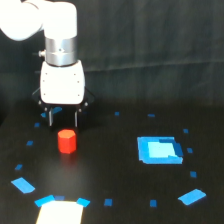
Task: Pick up the red object from the table
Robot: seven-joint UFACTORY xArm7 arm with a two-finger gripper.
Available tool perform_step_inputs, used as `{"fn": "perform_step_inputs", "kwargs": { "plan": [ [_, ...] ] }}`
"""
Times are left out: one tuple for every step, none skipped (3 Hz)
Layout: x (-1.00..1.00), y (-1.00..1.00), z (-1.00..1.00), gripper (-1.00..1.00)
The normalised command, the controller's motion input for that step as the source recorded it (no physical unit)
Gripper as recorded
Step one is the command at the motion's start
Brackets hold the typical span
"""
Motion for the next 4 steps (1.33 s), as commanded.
{"fn": "perform_step_inputs", "kwargs": {
  "plan": [
    [-0.16, -0.91, -1.0, -0.08],
    [0.31, -1.0, -0.63, -1.0],
    [0.3, -0.72, -0.72, -1.0],
    [-1.0, 0.96, 1.0, -1.0]
  ]
}}
